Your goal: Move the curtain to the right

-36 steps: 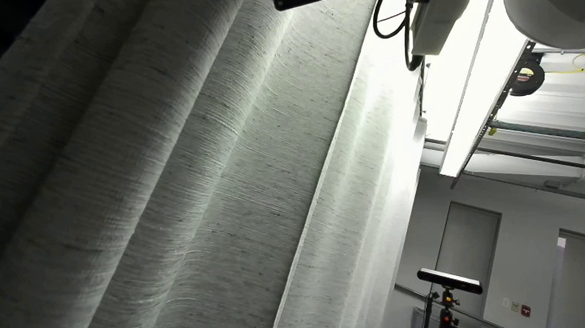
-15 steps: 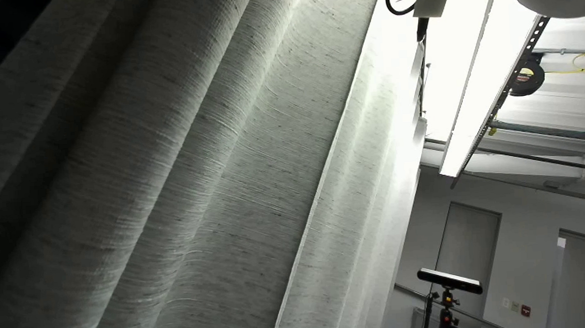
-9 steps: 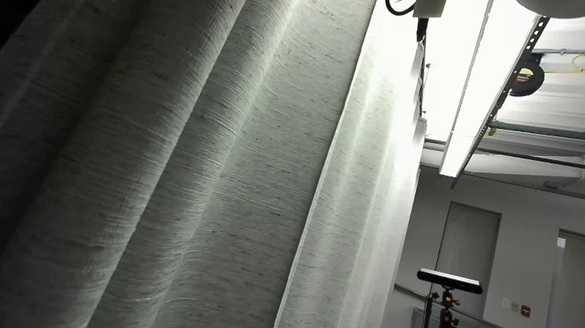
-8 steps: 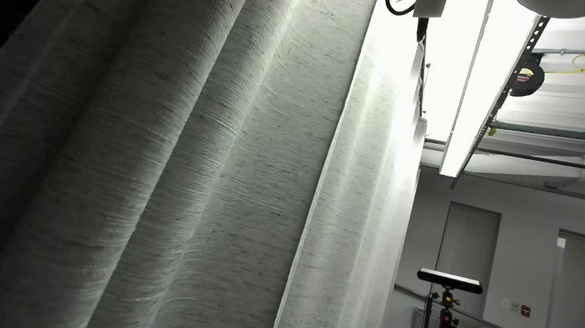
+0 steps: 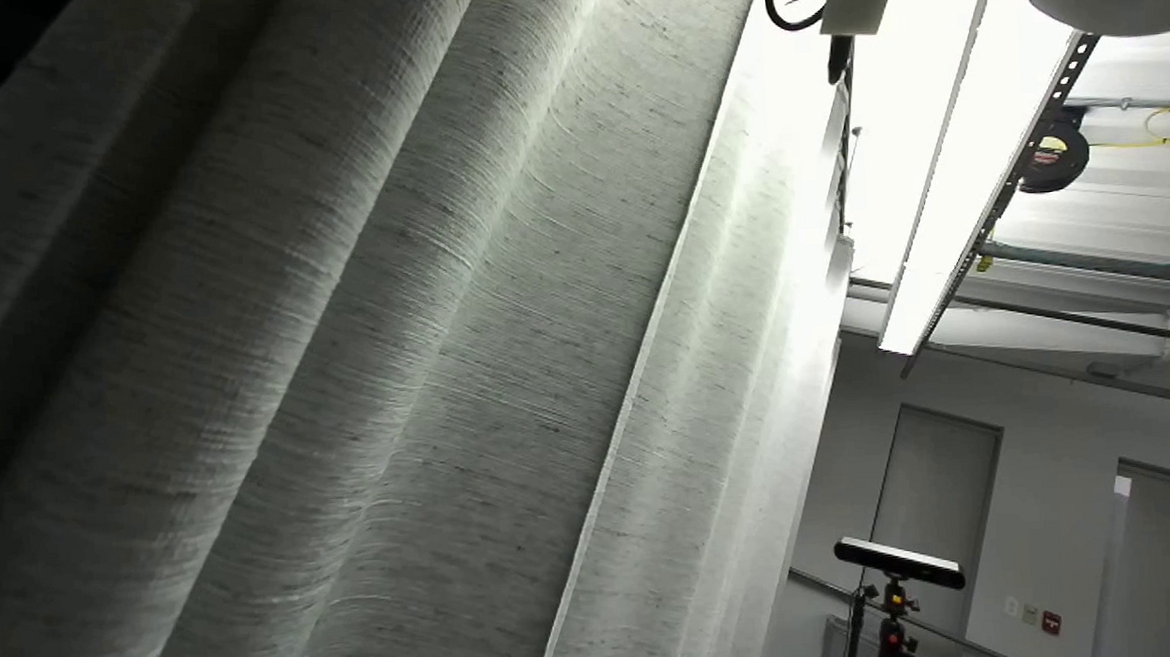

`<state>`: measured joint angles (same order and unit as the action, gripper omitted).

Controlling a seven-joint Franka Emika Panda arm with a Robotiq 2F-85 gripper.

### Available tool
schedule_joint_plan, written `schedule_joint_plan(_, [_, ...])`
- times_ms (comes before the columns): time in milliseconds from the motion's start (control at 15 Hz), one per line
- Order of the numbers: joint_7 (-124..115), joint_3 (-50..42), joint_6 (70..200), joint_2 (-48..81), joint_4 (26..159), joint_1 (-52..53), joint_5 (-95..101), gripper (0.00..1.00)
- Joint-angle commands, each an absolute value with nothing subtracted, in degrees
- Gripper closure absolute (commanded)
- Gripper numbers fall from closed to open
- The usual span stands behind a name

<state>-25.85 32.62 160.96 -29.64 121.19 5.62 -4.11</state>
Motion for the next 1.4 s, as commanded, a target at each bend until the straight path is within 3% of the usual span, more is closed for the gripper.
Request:
schedule_joint_plan(0, [-29.54, 34.79, 163.73, -29.52, 119.74, 1.86, -1.47, 0.58])
schedule_joint_plan(200, [-31.82, 36.2, 164.56, -29.79, 118.57, -2.51, 0.12, 0.82])
schedule_joint_plan(400, [-32.82, 37.13, 163.32, -28.53, 116.67, -7.3, 2.01, 1.0])
schedule_joint_plan(1333, [-34.43, 37.38, 160.24, -16.85, 109.93, -34.42, 5.71, 0.99])
